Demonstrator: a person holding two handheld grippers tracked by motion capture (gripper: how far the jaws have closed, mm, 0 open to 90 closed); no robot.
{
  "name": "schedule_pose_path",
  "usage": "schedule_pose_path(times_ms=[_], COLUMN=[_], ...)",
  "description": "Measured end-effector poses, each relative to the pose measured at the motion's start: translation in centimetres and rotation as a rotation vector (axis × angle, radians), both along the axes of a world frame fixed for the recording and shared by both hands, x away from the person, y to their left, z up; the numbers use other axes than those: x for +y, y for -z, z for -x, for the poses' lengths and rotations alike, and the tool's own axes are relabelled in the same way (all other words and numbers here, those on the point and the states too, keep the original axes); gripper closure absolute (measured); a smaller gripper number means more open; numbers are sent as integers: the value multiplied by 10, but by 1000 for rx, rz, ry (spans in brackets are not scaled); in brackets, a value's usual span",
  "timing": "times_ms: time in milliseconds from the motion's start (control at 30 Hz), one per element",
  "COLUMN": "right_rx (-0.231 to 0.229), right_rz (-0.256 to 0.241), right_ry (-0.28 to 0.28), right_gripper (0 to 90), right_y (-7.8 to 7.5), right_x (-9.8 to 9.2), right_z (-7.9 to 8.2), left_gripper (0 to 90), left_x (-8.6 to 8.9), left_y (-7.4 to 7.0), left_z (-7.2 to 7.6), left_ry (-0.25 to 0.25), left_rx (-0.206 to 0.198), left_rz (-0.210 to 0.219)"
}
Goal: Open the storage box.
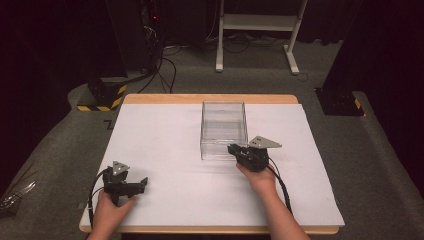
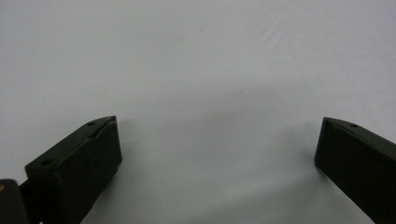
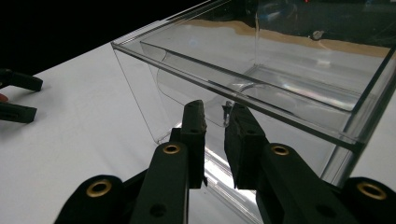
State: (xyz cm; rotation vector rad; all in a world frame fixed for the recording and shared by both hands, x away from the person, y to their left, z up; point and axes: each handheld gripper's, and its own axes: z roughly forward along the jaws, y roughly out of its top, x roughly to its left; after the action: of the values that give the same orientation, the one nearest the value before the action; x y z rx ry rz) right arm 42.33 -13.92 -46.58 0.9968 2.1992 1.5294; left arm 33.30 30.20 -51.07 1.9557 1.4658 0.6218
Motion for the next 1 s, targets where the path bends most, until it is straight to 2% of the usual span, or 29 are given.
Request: schedule_pose_path(times_ms=[733,1000], right_rx=[-11,-7], right_rz=[-13,-25], right_ry=[-37,-66], right_gripper=[833,791], right_y=[3,4], right_x=[-10,-10], right_z=[26,21], left_gripper=[6,6], left_x=[0,0], left_y=[0,0], left_z=[0,0], left_ry=[0,0], left_rx=[0,0], left_rz=[0,0])
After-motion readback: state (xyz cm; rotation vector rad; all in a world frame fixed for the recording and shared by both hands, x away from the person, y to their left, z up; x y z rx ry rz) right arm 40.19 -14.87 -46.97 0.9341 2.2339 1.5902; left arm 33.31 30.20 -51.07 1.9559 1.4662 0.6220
